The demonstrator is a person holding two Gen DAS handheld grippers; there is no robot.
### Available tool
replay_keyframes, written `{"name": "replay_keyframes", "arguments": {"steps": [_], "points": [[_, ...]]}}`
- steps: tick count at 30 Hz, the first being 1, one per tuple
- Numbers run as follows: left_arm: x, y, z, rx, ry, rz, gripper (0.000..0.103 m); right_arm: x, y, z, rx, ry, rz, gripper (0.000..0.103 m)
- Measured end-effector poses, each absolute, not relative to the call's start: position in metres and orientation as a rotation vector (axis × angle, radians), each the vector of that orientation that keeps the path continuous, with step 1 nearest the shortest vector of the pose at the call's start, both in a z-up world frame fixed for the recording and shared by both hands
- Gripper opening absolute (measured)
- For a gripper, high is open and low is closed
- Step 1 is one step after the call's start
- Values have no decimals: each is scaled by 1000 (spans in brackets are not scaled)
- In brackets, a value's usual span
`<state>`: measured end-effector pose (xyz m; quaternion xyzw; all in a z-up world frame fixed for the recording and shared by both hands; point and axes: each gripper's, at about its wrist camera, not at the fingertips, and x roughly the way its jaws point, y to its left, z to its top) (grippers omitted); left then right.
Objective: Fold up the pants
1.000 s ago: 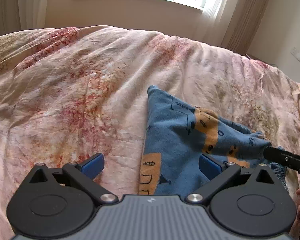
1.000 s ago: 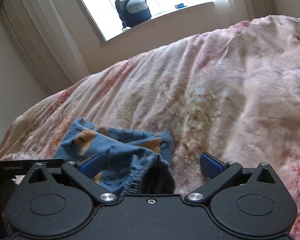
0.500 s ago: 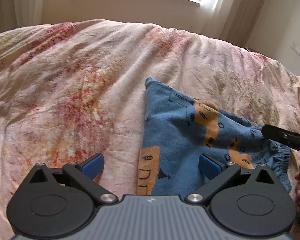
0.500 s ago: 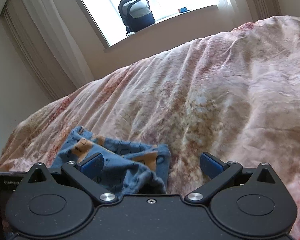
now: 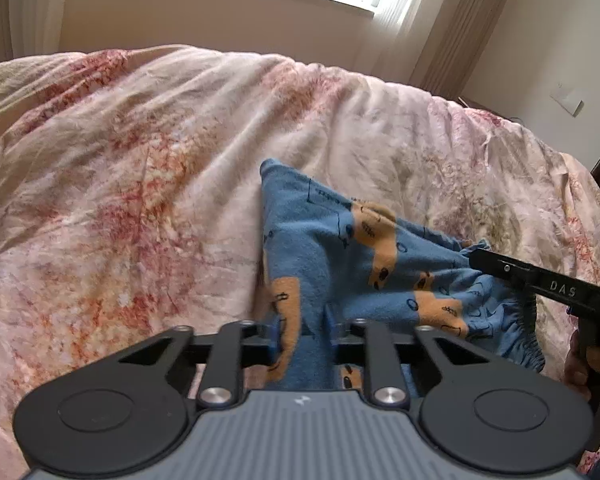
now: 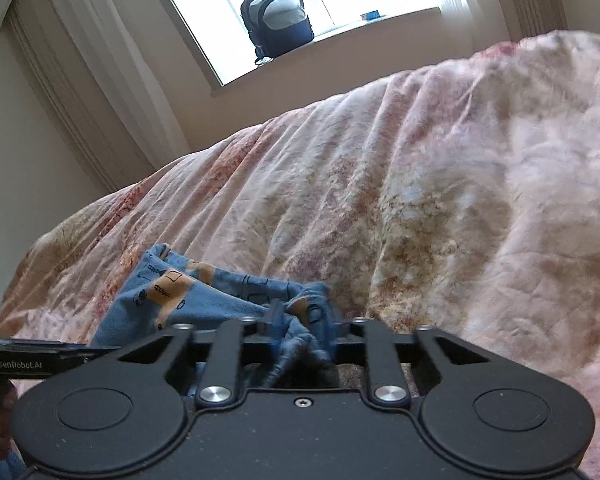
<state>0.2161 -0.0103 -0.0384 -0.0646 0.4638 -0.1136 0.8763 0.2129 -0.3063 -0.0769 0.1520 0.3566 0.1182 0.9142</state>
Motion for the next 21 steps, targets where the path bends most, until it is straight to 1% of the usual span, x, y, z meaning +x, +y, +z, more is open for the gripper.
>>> {"name": "replay_keyframes", "arguments": {"steps": [3, 7, 12, 15, 18, 21], "points": [[216, -8, -31, -160, 948, -244, 16, 208, -294, -66, 242, 693, 231, 12], [223, -1, -19, -207, 901, -257, 16, 208, -283, -42, 209, 615, 238, 10], [241, 5, -9, -212, 807, -222, 16, 235, -273, -18, 160, 530, 254, 10], [254, 13, -14, -250, 810, -207, 16, 258, -267, -18, 151, 522, 251, 10], [263, 23, -28, -291, 849, -197, 16, 276, -261, -28, 150, 551, 249, 10], [268, 29, -35, -314, 871, -193, 20, 284, -255, -38, 129, 580, 238, 11]]}}
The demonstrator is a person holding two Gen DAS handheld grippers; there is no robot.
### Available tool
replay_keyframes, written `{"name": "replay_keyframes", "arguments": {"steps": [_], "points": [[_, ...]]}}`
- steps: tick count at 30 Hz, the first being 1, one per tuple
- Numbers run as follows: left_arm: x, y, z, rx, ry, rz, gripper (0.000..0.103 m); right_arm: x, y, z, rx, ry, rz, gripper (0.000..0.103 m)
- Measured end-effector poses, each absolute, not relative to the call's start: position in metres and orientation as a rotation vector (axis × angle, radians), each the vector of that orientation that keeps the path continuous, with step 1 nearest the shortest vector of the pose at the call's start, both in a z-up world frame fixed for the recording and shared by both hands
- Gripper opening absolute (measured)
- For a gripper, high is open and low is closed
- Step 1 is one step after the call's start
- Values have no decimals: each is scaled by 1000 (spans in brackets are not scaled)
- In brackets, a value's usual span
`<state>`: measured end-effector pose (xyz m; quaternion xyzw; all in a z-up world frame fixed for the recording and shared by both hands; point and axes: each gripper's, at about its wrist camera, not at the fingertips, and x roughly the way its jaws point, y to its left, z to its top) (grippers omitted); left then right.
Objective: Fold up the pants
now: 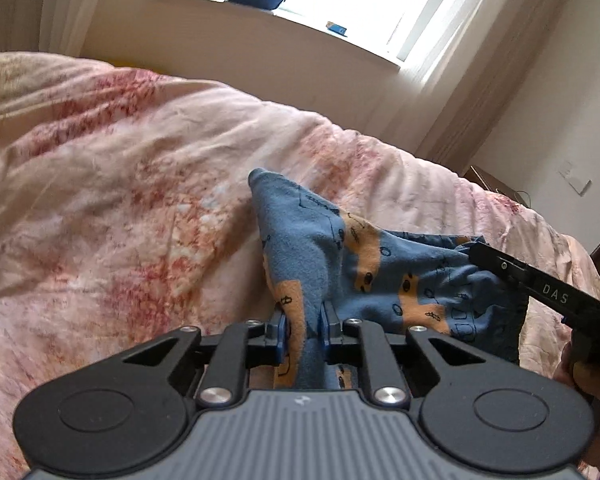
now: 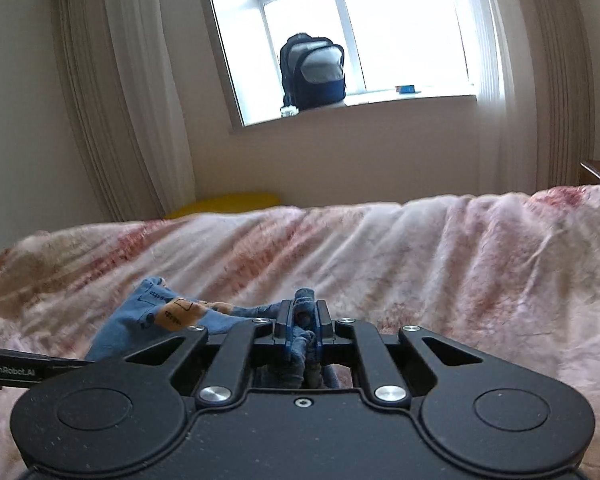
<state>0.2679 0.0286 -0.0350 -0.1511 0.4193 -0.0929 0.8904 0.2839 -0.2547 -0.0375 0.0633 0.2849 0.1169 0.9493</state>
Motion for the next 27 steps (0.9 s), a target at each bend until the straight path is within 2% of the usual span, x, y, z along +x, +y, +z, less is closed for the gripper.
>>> {"name": "replay_keyframes", "arguments": {"steps": [1, 2, 3, 4, 5, 8, 11, 15, 22, 27], "points": [[268, 30, -35, -318, 872, -193, 22, 284, -254, -39, 125, 583, 230, 12], [267, 30, -34, -318, 869, -188, 29, 282, -254, -38, 122, 583, 216, 16], [266, 31, -32, -313, 862, -180, 44, 279, -254, -36, 118, 579, 203, 23], [263, 31, -29, -307, 852, -173, 55, 275, -253, -34, 110, 569, 195, 25], [260, 31, -25, -300, 839, -163, 72, 271, -253, -30, 101, 561, 194, 32], [242, 30, -9, -264, 776, -142, 80, 252, -250, -16, 75, 523, 185, 55], [219, 29, 6, -227, 748, -122, 100, 224, -243, 0, 53, 480, 177, 77], [176, 27, 21, -159, 712, -82, 103, 172, -231, 18, 9, 447, 156, 103], [106, 27, 11, -92, 770, -43, 103, 99, -218, 22, -5, 533, 114, 102], [91, 24, 10, -89, 773, -38, 103, 68, -221, 13, 52, 582, 92, 102]]}}
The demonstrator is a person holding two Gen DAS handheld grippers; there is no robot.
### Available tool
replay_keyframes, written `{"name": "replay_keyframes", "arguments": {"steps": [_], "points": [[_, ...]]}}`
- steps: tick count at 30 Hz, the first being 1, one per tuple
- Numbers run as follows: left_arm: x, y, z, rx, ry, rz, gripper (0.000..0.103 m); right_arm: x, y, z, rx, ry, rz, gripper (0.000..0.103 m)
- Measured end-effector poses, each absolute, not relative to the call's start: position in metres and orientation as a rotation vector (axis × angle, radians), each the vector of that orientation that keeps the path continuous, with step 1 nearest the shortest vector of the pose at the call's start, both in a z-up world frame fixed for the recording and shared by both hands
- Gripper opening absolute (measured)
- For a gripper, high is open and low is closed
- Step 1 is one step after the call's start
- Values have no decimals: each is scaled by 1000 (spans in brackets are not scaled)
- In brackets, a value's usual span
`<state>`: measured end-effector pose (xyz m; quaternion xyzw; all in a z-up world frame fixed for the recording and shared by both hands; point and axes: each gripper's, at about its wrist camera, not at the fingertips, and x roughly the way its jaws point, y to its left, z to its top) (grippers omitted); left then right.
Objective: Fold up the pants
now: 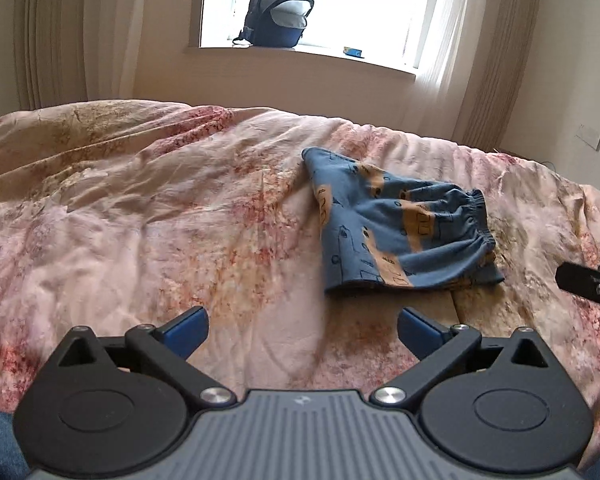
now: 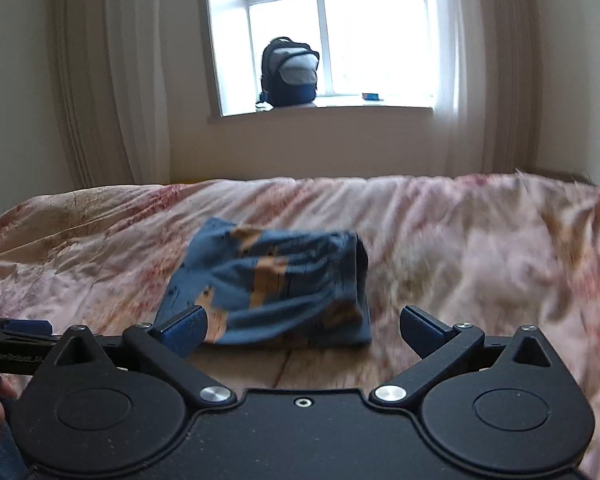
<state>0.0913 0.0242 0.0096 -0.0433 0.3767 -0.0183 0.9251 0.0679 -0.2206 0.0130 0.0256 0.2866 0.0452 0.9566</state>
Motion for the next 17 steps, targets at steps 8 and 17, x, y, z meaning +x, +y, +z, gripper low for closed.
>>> {"name": "replay_keyframes", "arguments": {"steps": [8, 17], "points": [[88, 19, 8, -39, 778, -45, 103, 57, -223, 5, 72, 594, 73, 102], [91, 22, 5, -33, 777, -44, 102, 61, -221, -1, 73, 610, 78, 102]]}}
